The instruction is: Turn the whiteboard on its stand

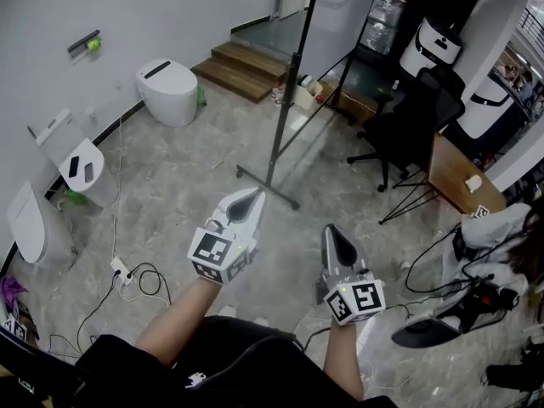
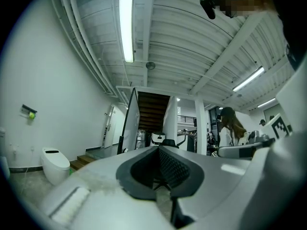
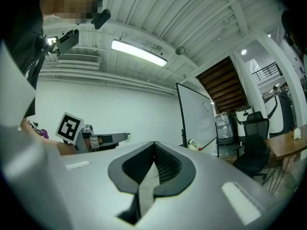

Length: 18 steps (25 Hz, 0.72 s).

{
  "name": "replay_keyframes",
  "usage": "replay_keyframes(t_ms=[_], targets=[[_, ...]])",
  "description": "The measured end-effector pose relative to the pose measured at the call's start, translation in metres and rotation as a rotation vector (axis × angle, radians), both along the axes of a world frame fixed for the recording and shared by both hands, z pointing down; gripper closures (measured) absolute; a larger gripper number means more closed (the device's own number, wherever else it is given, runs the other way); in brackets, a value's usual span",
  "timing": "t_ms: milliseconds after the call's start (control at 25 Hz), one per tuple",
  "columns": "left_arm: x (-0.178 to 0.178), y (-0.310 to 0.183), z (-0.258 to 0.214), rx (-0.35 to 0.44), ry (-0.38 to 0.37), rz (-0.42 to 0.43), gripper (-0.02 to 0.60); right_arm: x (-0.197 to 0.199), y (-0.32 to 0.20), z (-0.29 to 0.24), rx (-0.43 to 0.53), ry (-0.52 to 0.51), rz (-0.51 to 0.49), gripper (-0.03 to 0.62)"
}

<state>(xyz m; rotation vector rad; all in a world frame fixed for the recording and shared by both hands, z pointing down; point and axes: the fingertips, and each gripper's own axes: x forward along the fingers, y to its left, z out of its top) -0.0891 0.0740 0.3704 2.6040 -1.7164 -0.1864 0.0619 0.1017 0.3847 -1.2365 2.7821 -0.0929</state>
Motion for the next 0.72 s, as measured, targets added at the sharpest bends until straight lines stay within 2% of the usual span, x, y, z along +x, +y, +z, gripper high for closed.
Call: replay_keyframes(t_ms=[280, 720], targets=[[0.002, 0.006, 0.004, -0.003, -0.007, -0.035, 0.58, -0.002, 0.002, 0.003, 0.007, -0.003, -0.053, 0.589], [0.036, 0.004, 0.009, -0.007, -0.003, -0.058, 0.58, 0.041, -0.002, 0.015, -0.022, -0.001, -0.054, 0.589]])
